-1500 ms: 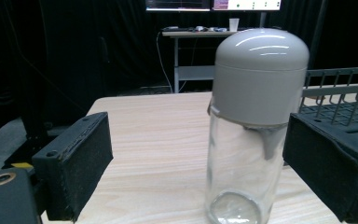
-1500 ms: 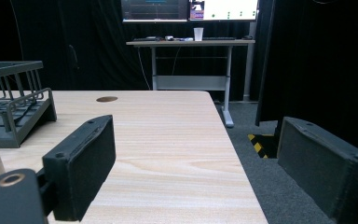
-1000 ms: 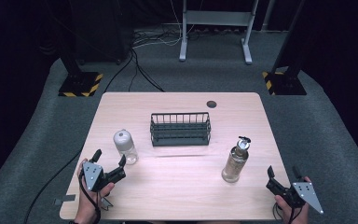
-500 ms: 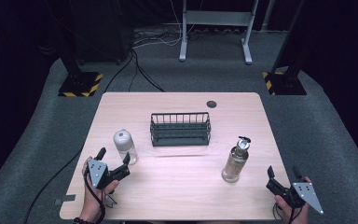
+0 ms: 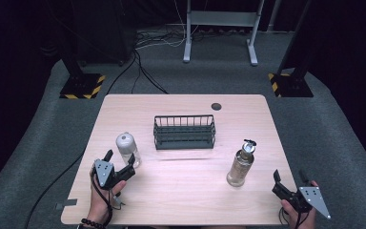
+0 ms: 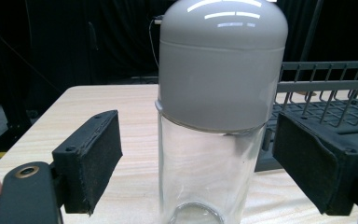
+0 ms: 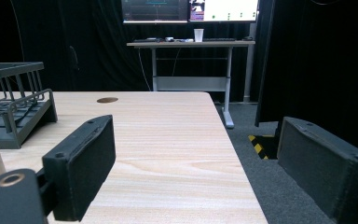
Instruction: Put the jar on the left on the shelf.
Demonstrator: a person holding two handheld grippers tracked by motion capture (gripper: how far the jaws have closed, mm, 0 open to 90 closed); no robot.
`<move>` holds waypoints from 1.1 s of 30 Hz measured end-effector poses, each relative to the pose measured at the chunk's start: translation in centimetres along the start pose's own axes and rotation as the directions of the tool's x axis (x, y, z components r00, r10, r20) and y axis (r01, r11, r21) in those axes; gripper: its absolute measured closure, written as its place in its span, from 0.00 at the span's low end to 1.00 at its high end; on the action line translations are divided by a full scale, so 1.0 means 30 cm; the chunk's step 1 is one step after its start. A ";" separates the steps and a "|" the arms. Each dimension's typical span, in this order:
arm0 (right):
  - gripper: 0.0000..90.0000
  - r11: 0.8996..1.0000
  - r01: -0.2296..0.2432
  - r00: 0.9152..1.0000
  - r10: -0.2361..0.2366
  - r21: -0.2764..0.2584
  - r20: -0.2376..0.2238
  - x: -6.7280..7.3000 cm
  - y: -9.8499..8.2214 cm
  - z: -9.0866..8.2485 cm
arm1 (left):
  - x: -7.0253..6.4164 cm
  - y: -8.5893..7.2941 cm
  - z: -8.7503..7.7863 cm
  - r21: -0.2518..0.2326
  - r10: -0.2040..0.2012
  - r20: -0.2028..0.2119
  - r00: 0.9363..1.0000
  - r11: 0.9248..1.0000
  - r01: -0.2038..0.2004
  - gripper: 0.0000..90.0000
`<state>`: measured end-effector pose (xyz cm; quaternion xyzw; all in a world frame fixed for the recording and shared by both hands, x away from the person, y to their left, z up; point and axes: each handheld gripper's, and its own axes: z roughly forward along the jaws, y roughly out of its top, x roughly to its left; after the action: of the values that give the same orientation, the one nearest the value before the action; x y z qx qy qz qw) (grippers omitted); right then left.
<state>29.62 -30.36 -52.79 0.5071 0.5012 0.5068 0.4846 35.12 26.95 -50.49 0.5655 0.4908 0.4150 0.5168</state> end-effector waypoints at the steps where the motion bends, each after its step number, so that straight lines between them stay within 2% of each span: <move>1: 0.11 1.000 0.000 1.000 0.000 0.000 0.000 0.000 0.000 0.000 | -0.003 -0.002 0.004 0.003 -0.001 -0.001 1.000 1.000 0.001 0.19; 3: 0.11 1.000 0.000 1.000 0.000 0.000 -0.001 0.000 0.000 0.000 | -0.006 -0.003 0.007 0.003 0.001 -0.003 1.000 1.000 -0.001 0.22; 10: 0.11 1.000 0.000 1.000 0.000 -0.001 -0.002 0.000 0.000 0.000 | -0.029 -0.012 0.034 0.019 0.019 -0.017 1.000 1.000 -0.019 0.23; 21: 0.11 1.000 0.000 1.000 0.000 -0.002 -0.005 -0.001 0.000 -0.001 | -0.052 -0.021 0.073 0.045 0.021 -0.043 0.999 0.999 -0.019 0.27; 28: 0.11 1.000 0.000 1.000 0.000 -0.003 -0.006 -0.001 0.000 -0.001 | -0.056 -0.016 0.093 0.048 -0.003 -0.072 0.997 0.999 0.007 0.31; 33: 0.11 1.000 0.000 1.000 0.000 -0.004 -0.007 -0.001 0.000 -0.001 | -0.053 -0.013 0.096 0.051 -0.010 -0.065 0.998 0.999 0.014 0.32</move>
<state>29.59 -30.39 -52.80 0.5045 0.5020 0.5095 0.4837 37.59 24.86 -51.16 0.5619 0.5213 0.4172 0.4884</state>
